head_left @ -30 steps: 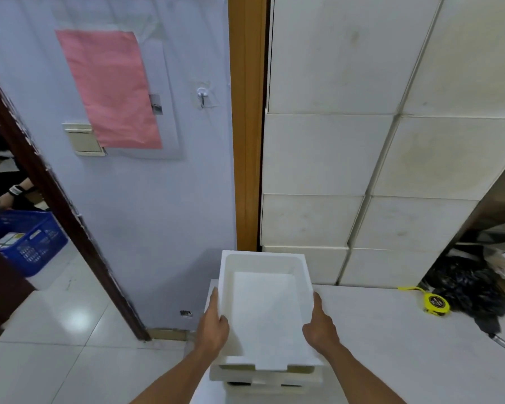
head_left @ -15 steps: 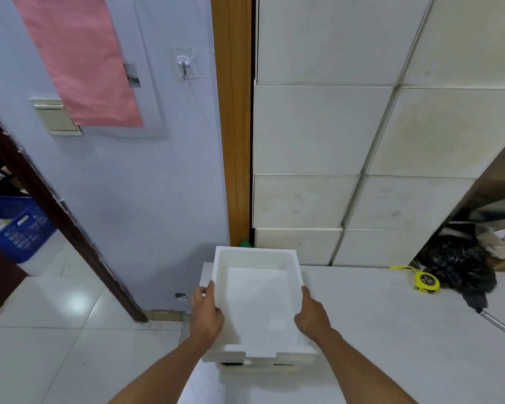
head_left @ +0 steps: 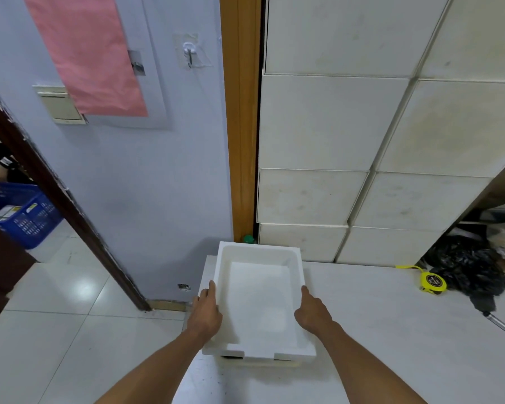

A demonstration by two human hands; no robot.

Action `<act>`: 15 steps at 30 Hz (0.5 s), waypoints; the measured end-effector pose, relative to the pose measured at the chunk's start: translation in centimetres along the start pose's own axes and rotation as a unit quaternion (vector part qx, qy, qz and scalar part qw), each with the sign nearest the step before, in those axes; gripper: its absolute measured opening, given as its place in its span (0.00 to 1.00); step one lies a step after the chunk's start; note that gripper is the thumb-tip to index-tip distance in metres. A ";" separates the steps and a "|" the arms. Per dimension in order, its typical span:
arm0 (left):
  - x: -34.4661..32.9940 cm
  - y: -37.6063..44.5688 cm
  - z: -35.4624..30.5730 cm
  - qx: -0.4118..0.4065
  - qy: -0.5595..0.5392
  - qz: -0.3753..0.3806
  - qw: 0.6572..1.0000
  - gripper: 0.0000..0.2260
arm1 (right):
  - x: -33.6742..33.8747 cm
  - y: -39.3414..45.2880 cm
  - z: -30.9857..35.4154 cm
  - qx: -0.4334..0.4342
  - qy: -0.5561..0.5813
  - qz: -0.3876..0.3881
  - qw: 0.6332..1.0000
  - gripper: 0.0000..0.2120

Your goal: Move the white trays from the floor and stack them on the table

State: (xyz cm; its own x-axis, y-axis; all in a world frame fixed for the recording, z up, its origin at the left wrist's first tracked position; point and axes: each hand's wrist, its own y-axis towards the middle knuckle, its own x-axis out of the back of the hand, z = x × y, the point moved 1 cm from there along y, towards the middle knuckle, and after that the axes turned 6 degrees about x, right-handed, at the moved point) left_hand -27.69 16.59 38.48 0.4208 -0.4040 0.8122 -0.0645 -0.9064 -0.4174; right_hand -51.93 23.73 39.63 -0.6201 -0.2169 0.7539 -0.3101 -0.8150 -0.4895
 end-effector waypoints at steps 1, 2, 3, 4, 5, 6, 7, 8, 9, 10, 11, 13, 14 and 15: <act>0.0 -0.1 0.1 0.002 -0.006 0.012 1.000 0.30 | 0.2 0.0 0.0 -0.004 0.001 0.008 1.000 0.35; -0.2 0.1 0.3 -0.002 -0.020 0.021 1.000 0.30 | 0.3 0.1 -0.1 -0.001 0.003 0.010 1.000 0.35; 0.0 0.0 0.5 0.002 -0.033 0.027 0.999 0.30 | 0.4 0.0 -0.2 0.000 0.005 0.014 1.000 0.35; 0.0 0.1 0.8 0.000 -0.042 0.023 0.999 0.30 | 0.4 0.1 -0.3 0.002 0.009 0.018 1.000 0.35; 0.3 0.0 0.8 0.002 -0.041 0.015 0.999 0.29 | 0.4 -0.1 -0.3 0.000 0.015 0.023 1.000 0.35; 0.3 0.1 0.9 -0.001 -0.036 -0.001 0.999 0.28 | 0.4 0.0 -0.5 0.001 0.019 0.025 1.000 0.35; 0.7 -0.1 0.7 0.001 -0.031 -0.008 0.999 0.27 | 0.5 -0.2 -0.4 -0.001 0.022 0.027 0.999 0.34; 0.9 -0.2 0.5 0.001 -0.028 -0.021 0.999 0.26 | 0.6 -0.1 -0.5 0.004 0.023 0.024 0.999 0.33; 1.3 -0.5 0.1 -0.002 -0.027 -0.036 0.999 0.25 | 1.0 -0.3 -0.1 0.002 0.022 0.021 1.000 0.33; 1.4 -0.5 0.0 -0.013 -0.025 -0.053 0.998 0.24 | 1.0 0.0 -0.2 0.007 0.024 0.008 1.000 0.32; 1.7 -0.7 -0.1 -0.021 -0.028 -0.061 0.998 0.24 | 1.5 0.0 0.1 0.005 0.026 -0.009 1.000 0.31; 2.3 -1.1 -0.7 -0.056 -0.059 -0.082 0.993 0.22 | 2.6 0.3 0.9 0.027 0.082 -0.066 0.994 0.28; 2.8 -1.2 -1.3 -0.079 -0.092 -0.101 0.988 0.21 | 3.5 0.7 1.5 0.039 0.145 -0.099 0.984 0.24; 3.8 -1.6 -2.4 -0.093 -0.144 -0.122 0.978 0.20 | 4.9 0.6 2.6 0.049 0.207 -0.135 0.968 0.19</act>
